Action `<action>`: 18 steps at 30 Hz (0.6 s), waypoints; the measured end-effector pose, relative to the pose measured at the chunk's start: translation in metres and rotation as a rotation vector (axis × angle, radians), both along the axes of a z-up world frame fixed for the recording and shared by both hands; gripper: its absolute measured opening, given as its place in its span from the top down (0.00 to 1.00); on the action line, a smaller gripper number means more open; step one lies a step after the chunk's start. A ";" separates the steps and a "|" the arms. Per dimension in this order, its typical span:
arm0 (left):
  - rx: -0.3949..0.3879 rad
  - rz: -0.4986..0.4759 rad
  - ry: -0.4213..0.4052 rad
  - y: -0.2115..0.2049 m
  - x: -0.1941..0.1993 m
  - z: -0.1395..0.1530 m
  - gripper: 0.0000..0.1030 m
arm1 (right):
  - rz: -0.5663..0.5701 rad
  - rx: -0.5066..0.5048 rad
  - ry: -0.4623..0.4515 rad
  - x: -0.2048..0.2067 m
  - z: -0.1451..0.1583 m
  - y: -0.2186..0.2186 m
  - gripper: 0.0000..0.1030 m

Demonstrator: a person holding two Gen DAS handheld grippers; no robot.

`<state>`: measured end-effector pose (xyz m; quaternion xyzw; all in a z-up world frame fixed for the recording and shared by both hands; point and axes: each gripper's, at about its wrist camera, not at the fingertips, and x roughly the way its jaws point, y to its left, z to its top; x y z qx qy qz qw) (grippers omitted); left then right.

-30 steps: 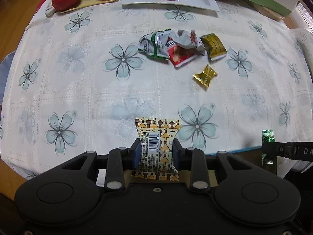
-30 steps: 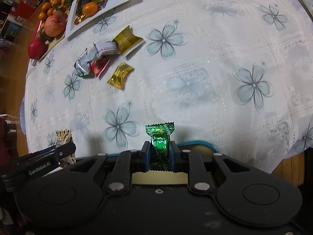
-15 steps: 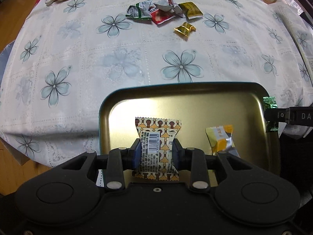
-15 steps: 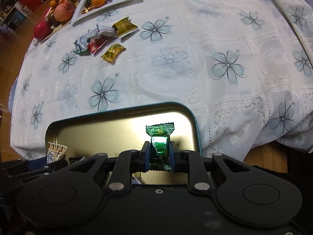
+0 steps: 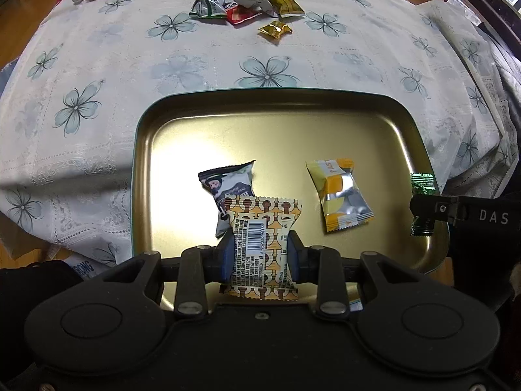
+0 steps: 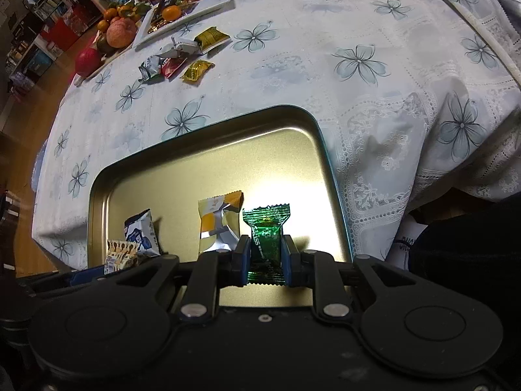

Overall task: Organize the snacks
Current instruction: 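Carry the green candy and biscuit pack over the gold tray with both tools, then open both tools to drop the candy and biscuit pack into the tray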

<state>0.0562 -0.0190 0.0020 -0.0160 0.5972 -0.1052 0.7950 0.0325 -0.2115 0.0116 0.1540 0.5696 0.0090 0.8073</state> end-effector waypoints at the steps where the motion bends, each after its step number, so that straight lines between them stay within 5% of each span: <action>1: -0.005 0.004 -0.006 -0.001 -0.002 0.000 0.61 | -0.002 -0.002 -0.009 -0.005 0.000 0.001 0.79; 18: 0.025 0.057 -0.078 -0.006 -0.022 -0.008 0.60 | -0.004 -0.012 -0.047 -0.028 -0.007 0.006 0.79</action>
